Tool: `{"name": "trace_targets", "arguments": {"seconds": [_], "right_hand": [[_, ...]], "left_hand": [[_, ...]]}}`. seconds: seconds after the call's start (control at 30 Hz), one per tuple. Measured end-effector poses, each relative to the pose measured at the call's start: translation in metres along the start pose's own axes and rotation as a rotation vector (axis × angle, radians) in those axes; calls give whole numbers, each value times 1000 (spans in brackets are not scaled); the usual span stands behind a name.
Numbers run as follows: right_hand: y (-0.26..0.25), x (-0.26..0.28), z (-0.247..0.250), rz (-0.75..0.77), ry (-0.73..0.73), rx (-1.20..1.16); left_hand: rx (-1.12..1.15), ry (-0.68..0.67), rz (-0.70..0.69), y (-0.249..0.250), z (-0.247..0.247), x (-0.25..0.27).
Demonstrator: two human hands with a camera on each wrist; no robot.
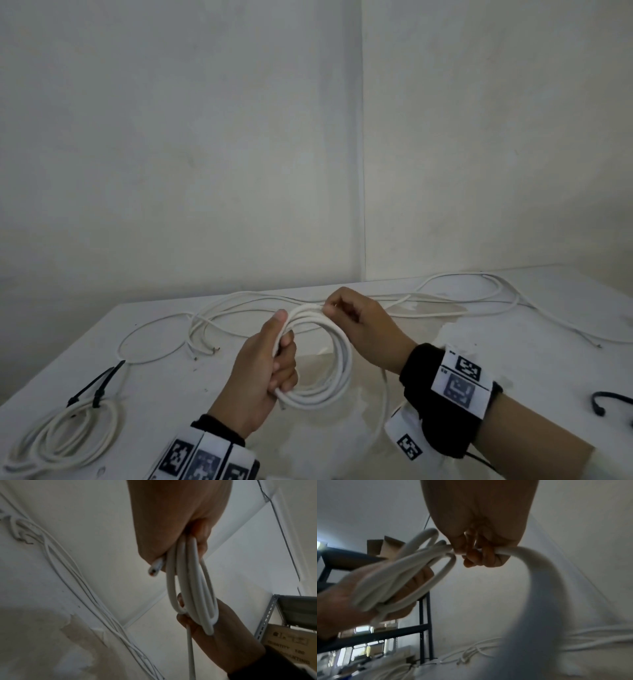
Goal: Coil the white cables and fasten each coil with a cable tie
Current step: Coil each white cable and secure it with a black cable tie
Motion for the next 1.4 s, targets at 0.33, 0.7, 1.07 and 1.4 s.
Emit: {"name": "trace_targets", "arguments": {"seconds": [0.33,0.7,1.07,1.4], "right_hand": [[-12,11,-23,-112,-53,-213],[-11,13,-23,-141,67,-265],[-4,10,-13,-136,86,-122],[30,56,-13,-200,-101,130]], "left_hand": [[116,86,-71,7,8,-1],[132,68,-91,5,7,-2],[176,-38,-60,4,-4,-2],[351,211,-183,24,48,-7]]}}
Point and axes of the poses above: each hand's wrist, its own x-axis away from the middle knuckle, its own z-axis out of the back of the hand, y = z × x, the point moved 9 cm from there along -x, towards the middle knuckle, and after that the axes turned 9 degrees about z, right-handed, at the moved point
